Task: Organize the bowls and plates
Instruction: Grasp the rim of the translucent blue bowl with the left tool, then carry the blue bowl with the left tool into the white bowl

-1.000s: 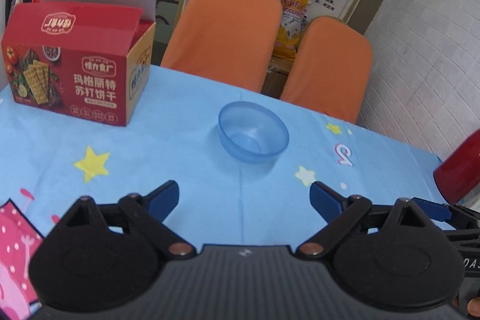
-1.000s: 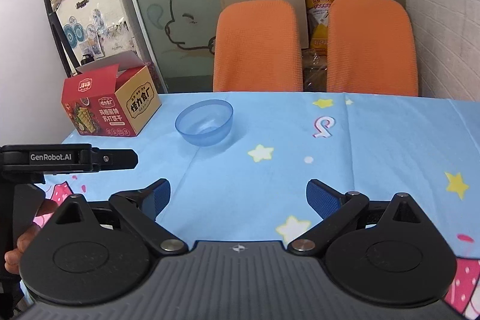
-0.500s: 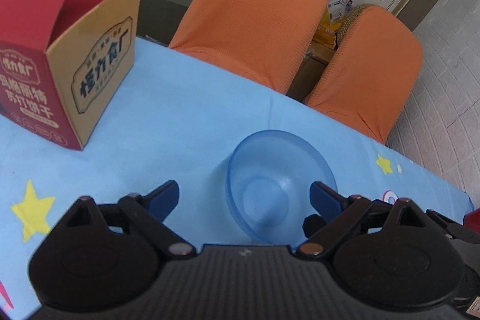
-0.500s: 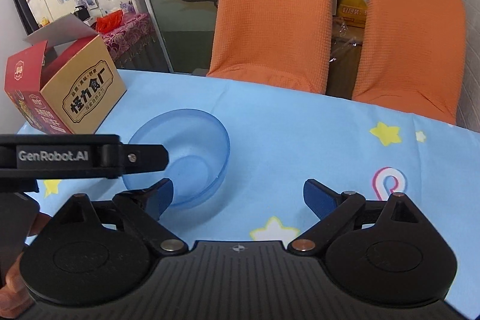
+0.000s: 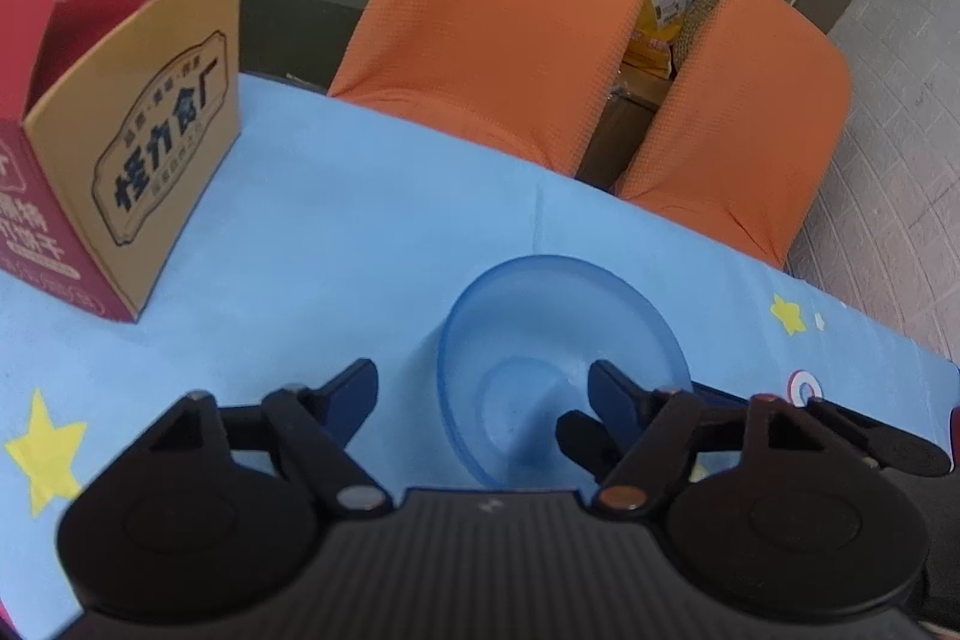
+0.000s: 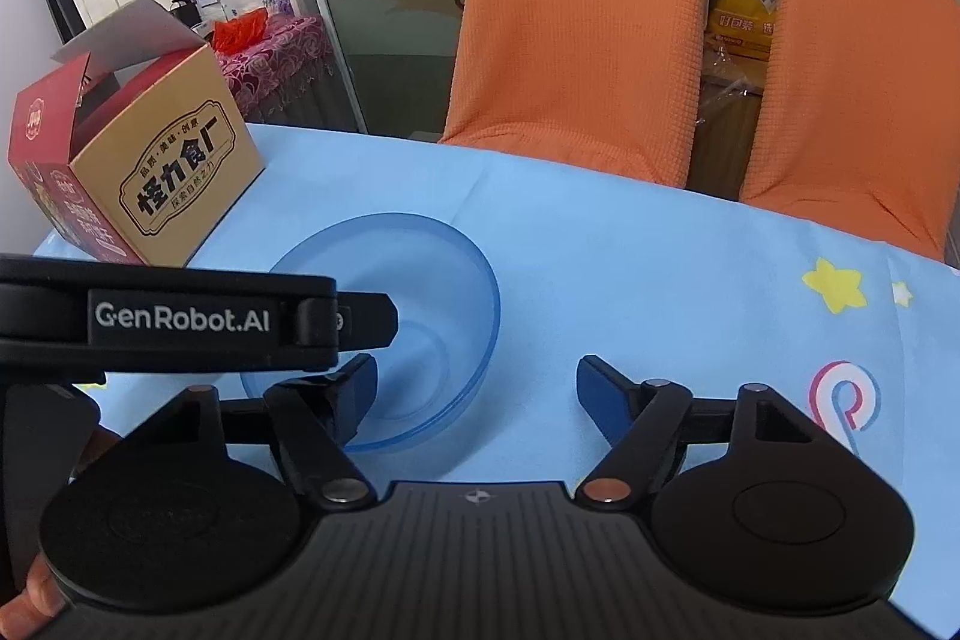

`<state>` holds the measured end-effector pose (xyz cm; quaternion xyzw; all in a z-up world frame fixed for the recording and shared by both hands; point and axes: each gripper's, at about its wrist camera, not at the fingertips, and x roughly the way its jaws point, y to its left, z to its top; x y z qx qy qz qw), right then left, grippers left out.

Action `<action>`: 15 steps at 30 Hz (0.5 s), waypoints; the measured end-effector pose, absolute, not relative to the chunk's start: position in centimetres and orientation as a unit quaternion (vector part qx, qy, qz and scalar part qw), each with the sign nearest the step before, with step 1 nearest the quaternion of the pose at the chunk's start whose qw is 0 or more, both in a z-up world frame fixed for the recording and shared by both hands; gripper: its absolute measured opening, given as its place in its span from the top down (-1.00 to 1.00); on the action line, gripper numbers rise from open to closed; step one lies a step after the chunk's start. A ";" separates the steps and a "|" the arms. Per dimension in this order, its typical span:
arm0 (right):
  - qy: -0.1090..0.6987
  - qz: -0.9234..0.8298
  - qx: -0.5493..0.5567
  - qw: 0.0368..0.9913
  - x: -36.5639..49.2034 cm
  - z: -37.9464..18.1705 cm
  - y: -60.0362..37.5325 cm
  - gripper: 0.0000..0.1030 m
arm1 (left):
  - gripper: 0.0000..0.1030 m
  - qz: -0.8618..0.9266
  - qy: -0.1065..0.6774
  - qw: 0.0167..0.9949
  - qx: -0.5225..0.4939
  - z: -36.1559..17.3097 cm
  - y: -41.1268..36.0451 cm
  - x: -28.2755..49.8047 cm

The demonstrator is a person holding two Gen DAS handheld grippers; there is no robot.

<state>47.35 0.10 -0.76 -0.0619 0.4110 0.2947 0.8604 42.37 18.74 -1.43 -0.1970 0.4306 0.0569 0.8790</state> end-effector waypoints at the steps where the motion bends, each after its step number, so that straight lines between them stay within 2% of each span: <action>1: 0.412 0.296 -0.065 0.859 47.4 -0.9 0.3 -0.98 | -0.13 0.054 0.437 0.877 -0.193 -1.7 18.6 42.6; 3: 0.418 0.302 -0.071 0.854 47.4 -1.4 0.7 -0.78 | 0.13 0.059 0.436 0.881 -0.173 -1.9 18.2 42.8; 4: 0.409 0.303 -0.086 0.856 47.1 -1.5 1.0 -0.54 | 0.35 0.062 0.439 0.882 -0.163 -1.9 18.0 42.8; 5: 0.400 0.306 -0.103 0.858 46.7 -1.5 1.4 -0.41 | 0.45 0.063 0.440 0.882 -0.156 -1.9 17.9 42.7; 6: 0.395 0.316 -0.107 0.856 46.4 -1.5 1.6 -0.13 | 0.47 0.064 0.440 0.882 -0.154 -1.9 17.9 42.7; 7: 0.398 0.321 -0.102 0.853 46.3 -1.4 1.7 -0.08 | 0.47 0.065 0.439 0.882 -0.157 -1.9 17.9 42.6; 15: 0.400 0.319 -0.099 0.853 45.6 -0.3 0.9 -0.08 | 0.47 0.044 0.432 0.887 -0.160 0.2 16.8 40.8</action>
